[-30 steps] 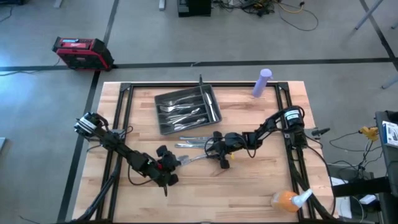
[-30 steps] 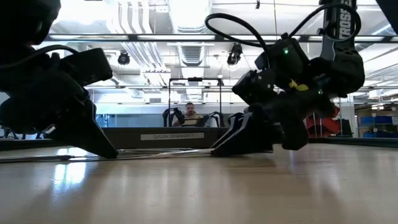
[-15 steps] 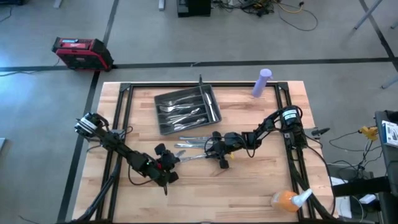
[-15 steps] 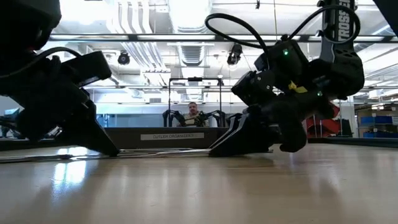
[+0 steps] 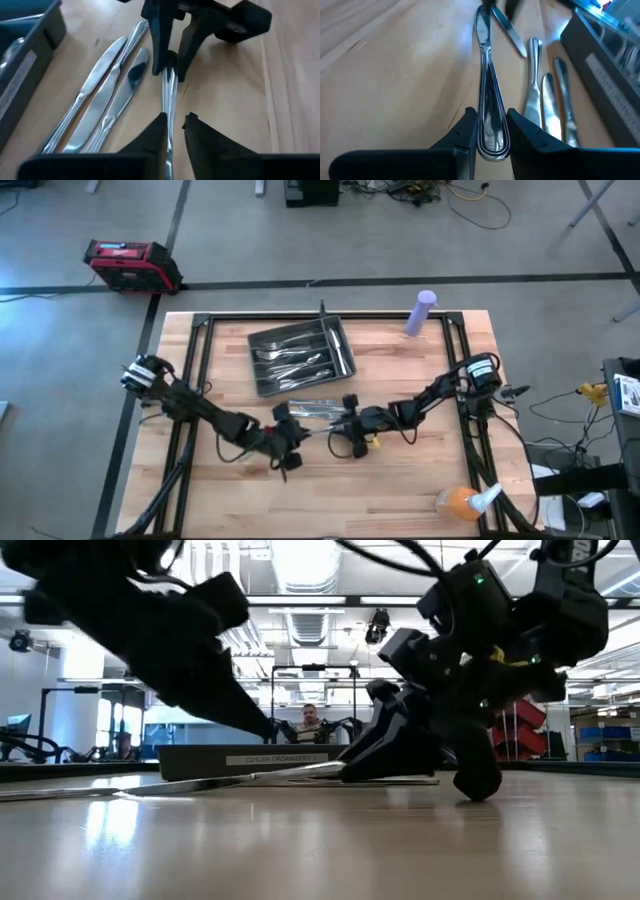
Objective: Sort silverware
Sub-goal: Put the knife into the right compartment of the silverware tray
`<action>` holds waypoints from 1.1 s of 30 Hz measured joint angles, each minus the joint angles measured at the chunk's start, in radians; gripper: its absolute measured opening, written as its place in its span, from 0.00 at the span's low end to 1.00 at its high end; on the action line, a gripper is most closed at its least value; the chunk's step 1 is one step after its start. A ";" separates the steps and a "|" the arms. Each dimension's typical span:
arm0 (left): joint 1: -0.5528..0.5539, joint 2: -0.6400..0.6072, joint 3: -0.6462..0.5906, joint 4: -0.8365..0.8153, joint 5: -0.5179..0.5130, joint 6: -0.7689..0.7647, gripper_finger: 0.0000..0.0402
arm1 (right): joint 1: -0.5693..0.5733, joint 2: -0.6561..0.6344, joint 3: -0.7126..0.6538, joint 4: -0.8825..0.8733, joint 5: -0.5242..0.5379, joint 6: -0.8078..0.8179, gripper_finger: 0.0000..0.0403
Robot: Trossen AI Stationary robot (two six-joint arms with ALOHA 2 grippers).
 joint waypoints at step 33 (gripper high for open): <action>0.127 0.106 -0.002 0.045 0.355 0.047 0.05 | 0.066 -0.070 0.045 -0.121 0.088 -0.154 0.14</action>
